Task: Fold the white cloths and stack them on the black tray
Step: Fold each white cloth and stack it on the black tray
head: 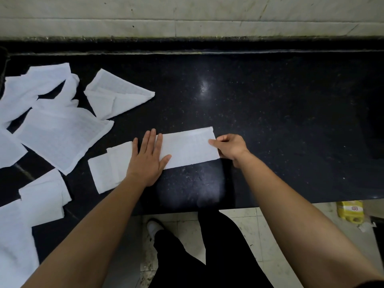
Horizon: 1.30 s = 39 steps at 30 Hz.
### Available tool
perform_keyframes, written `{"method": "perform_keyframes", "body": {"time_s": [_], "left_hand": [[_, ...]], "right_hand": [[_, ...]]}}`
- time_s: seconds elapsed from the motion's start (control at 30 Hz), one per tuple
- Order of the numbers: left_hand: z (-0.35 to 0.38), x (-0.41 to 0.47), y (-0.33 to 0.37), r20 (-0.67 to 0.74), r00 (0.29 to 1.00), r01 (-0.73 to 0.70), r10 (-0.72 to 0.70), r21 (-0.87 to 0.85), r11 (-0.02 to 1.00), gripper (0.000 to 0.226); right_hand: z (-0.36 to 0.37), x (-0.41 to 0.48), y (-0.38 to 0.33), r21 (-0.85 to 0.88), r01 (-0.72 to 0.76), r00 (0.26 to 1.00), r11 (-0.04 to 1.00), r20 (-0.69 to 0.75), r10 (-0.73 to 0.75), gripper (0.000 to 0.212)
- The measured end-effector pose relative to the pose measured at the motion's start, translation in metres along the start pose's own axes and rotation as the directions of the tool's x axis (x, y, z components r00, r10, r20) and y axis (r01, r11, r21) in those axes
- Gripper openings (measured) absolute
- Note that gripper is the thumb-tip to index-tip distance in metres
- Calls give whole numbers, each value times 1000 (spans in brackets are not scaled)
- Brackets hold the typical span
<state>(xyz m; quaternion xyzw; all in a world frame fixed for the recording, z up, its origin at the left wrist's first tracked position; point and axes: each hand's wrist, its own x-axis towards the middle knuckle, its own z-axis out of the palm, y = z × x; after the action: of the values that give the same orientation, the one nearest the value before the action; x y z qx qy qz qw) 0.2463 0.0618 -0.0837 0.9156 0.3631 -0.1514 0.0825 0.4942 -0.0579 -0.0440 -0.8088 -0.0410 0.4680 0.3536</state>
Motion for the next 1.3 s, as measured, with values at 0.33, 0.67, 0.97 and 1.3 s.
{"method": "perform_keyframes", "body": {"time_s": [0.33,0.67,0.97,1.3], "left_hand": [[11,-34,19,-13,1000,-19,19,11,1000,80],[2,-20,61,28,981,-194,193,21,981,87],[-5,-21,60,-21,989,-149,148,-75,986,87],[-27,-57,23,385,732,394,-562,-912,-113,34]], "right_hand": [[-24,-27,33,89,-75,991,993,113,65,33],[-19,-33,26,101,-37,996,994,88,28,24],[-12,-34,27,17,73,997,997,25,-74,15],[57,-60,4,-190,326,944,926,113,-309,18]]}}
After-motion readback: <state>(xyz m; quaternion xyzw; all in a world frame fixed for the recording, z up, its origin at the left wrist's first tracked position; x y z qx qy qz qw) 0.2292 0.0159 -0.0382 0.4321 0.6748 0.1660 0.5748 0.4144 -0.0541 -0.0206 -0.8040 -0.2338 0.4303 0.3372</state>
